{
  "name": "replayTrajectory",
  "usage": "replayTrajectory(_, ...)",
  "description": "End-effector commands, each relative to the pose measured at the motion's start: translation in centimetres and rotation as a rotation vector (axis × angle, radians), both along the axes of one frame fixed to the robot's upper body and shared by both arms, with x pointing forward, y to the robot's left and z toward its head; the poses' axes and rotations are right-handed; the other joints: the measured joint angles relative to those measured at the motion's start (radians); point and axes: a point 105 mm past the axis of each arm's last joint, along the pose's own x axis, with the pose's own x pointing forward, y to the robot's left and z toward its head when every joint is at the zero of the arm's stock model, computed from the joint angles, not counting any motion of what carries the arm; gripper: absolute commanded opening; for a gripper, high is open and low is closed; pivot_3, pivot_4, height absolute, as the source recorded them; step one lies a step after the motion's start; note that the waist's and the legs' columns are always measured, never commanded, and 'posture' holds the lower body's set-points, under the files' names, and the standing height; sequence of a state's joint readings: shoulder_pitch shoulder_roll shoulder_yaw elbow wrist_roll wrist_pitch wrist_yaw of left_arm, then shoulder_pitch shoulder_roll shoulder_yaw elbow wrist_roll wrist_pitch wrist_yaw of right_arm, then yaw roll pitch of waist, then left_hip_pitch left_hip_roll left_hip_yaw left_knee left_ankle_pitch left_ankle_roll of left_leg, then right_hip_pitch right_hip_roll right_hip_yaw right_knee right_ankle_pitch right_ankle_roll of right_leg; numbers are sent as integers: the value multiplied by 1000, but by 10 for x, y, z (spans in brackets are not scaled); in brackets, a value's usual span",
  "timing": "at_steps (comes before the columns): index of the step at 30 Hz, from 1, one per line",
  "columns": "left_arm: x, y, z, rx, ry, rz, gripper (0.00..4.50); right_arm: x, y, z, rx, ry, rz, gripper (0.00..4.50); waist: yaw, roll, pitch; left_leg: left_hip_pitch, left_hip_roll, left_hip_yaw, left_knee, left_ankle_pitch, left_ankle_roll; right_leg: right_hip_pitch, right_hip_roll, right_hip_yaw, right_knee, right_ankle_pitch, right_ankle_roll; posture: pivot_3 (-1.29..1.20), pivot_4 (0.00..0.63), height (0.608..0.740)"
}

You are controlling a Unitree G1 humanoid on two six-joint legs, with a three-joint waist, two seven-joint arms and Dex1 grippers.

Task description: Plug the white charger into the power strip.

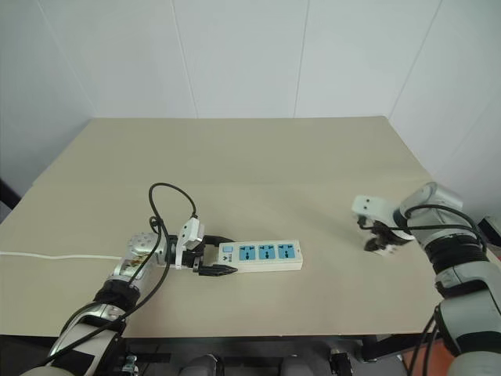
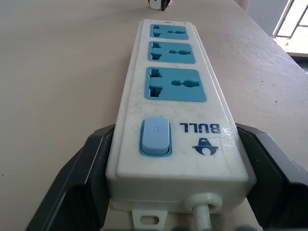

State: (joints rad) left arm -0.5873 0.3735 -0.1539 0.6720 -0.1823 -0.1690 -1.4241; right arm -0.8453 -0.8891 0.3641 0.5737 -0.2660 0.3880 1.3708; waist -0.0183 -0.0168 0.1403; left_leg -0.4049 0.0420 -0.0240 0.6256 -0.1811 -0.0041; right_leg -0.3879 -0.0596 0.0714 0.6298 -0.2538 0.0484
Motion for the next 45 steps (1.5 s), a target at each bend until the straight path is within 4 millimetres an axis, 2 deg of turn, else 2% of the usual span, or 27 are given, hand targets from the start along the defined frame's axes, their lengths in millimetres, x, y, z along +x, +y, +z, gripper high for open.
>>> replayTrajectory(1,-6,-2,-13,54,41,-27,3308,9,41,51,240,-195,81,1175,1,0,0,0,0,0,0,0,0,0,0,0,0,0,0,0,150,740)
replayTrajectory(5,-6,-1,-11,66,38,-43,3308,-2,89,78,537,-332,192,1175,6,0,0,-1,0,-2,-1,0,0,0,1,-1,0,0,0,0,150,740)
replayTrajectory(8,-5,-2,-11,68,40,-48,3308,-6,115,86,717,-431,180,1175,6,0,0,-2,0,-2,-1,0,0,0,1,-2,0,0,0,0,150,740)
replayTrajectory(12,-6,-4,-12,66,44,-55,3308,-15,136,82,868,-486,156,1175,7,0,0,-1,0,-2,0,0,0,-1,1,-2,1,0,0,0,150,740)
replayTrajectory(14,-7,-5,-12,65,47,-60,3308,-26,151,76,932,-478,210,1175,8,0,0,-2,0,-1,0,0,0,-1,1,-1,1,0,0,0,150,740)
replayTrajectory(18,-9,-7,-14,65,53,-72,3308,-38,173,67,1070,-393,241,1175,5,0,0,-1,0,-2,-1,0,0,-1,1,-1,1,0,0,0,150,740)
replayTrajectory(20,-9,-8,-15,66,54,-76,3308,-38,182,59,1067,-377,260,1175,6,0,0,-1,0,-2,0,0,0,0,1,-1,1,0,0,0,150,740)
replayTrajectory(30,-13,-7,-15,62,63,-90,3308,-51,212,42,1132,-275,385,1175,6,0,0,-1,1,-1,-1,0,0,0,1,-2,1,0,0,0,150,740)
replayTrajectory(45,-16,-5,-15,75,64,-94,3308,-46,226,17,1088,-317,433,1175,5,0,0,-1,1,-1,-1,0,0,-1,1,-1,0,0,0,0,150,740)
